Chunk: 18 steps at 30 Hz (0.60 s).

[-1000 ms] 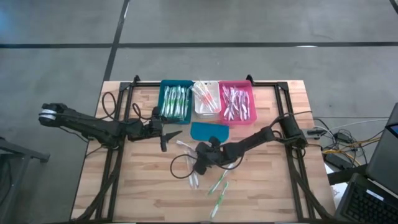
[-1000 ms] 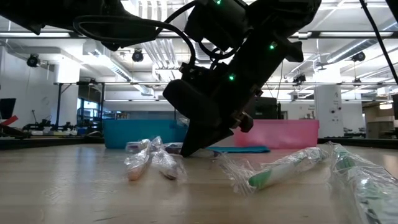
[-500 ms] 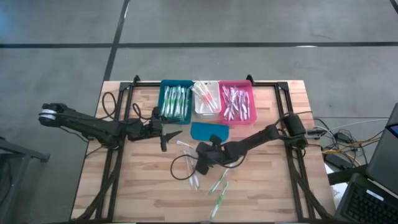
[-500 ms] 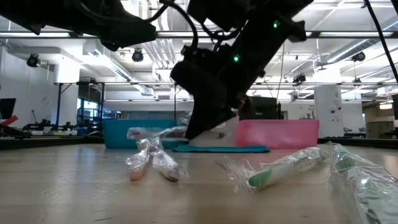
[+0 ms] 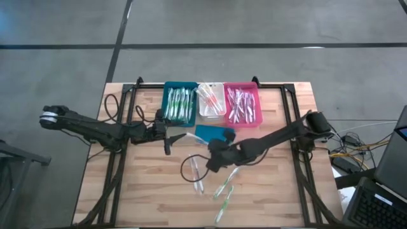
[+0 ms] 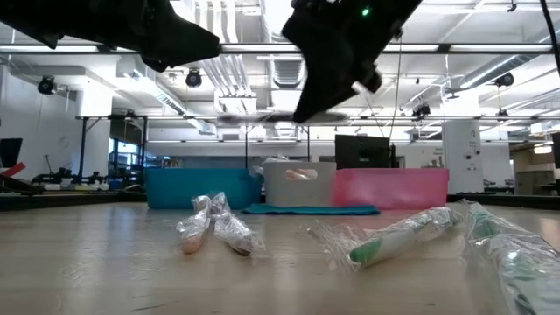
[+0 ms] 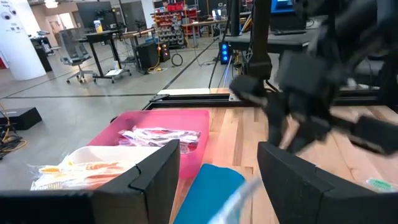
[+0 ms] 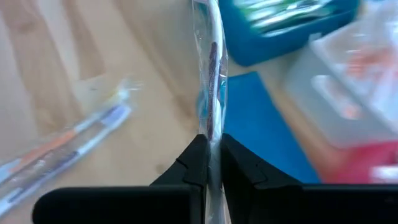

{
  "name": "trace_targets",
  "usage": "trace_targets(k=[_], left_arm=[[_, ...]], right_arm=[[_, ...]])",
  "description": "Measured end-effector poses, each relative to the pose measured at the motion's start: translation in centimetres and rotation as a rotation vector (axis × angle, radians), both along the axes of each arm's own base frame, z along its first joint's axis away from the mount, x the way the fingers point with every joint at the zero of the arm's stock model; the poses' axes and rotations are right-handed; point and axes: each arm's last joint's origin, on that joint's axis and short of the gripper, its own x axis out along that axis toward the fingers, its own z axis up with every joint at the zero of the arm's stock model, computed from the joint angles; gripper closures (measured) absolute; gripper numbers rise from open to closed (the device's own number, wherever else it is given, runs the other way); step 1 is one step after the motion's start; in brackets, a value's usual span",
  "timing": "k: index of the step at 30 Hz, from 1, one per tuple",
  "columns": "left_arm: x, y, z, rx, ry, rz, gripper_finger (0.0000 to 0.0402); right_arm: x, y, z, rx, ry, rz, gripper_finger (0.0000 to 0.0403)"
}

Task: Pick & Place Toothbrushes
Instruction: Put the right purple toothbrush into the pink bin

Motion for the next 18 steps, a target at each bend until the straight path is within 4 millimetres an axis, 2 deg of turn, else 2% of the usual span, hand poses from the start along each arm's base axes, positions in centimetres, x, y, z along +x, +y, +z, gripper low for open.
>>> trace_targets(k=[9, 18], left_arm=[[0.0, 0.0, 0.0, -0.002, -0.001, 0.000, 0.0182], [0.0, 0.0, 0.0, -0.003, -0.001, 0.000, 0.0182]], right_arm=[[-4.4, -2.0, 3.9, -0.118, 0.062, -0.180, 0.0380], [-8.1, -5.4, 6.9, -0.137, 0.084, -0.383, 0.0380]])
